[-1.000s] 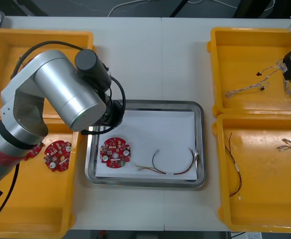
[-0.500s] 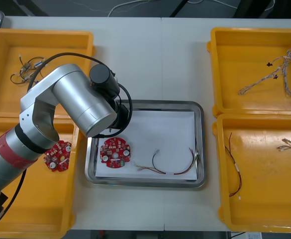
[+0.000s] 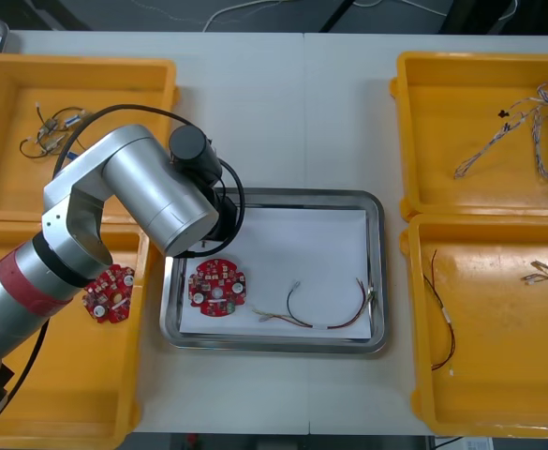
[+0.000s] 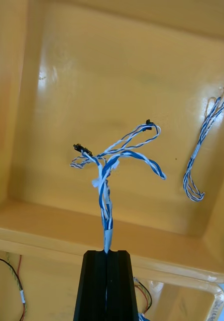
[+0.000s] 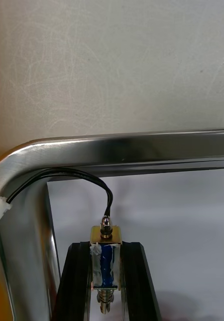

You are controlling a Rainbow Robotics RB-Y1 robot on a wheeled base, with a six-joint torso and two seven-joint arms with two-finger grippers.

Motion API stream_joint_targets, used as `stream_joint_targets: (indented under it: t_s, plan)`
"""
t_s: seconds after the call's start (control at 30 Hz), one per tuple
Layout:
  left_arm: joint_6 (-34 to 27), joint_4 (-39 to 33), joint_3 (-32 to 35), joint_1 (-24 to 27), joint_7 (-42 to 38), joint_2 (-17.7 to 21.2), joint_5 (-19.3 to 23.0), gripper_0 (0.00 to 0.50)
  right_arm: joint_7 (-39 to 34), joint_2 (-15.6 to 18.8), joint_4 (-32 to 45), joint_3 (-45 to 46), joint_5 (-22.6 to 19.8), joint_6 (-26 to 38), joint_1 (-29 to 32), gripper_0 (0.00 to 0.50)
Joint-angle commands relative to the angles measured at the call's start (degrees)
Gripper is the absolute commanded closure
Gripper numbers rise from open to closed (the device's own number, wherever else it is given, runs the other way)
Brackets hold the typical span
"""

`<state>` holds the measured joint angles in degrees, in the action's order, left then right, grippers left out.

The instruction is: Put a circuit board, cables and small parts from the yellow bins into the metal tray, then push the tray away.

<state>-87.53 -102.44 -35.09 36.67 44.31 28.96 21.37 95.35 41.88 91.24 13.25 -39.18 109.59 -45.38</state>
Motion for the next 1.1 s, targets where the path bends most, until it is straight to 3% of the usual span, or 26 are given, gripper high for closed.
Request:
stream_joint_targets:
  t_s: [0.03,0.17,0.2,0.27,0.33,0.57,1.1]
  plan:
    - [0.6,-0.4,-0.9,1.1,1.7,-1.3,-0.8,0.500,-2.5,1.4,1.7,-0.1,-0.7,0.4,-4.7,0.500]
    - [0.6,-0.4,-0.9,1.1,1.4,-1.3,-0.8,0.499,-3.4,0.7,1.7,-0.1,-0.8,0.4,-7.8,0.500]
    - [0.6,-0.4,-0.9,1.1,1.4,-1.3,-0.8,0.477,-3.5,0.7,1.7,-0.1,-0.8,0.4,-8.1,0.500]
    - [0.6,-0.4,-0.9,1.1,1.2,-1.3,-1.1,0.271,-3.9,0.7,1.7,-0.2,-0.8,0.4,-8.8,0.500]
    - [0.6,-0.4,-0.9,1.2,1.3,-1.3,-1.2,0.175,-4.2,0.7,1.7,-0.4,-1.0,0.4,-9.0,0.500]
    - [0.5,-1.6,0.1,1.2,0.9,-0.8,-0.2,0.003,-5.3,0.7,1.7,-2.9,0.0,0.4,-9.0,0.500]
    - [-15.6,-13.2,14.3,3.8,0.8,0.6,13.7,0.000,-5.6,-0.7,1.8,-3.1,-0.2,0.4,-9.0,0.500]
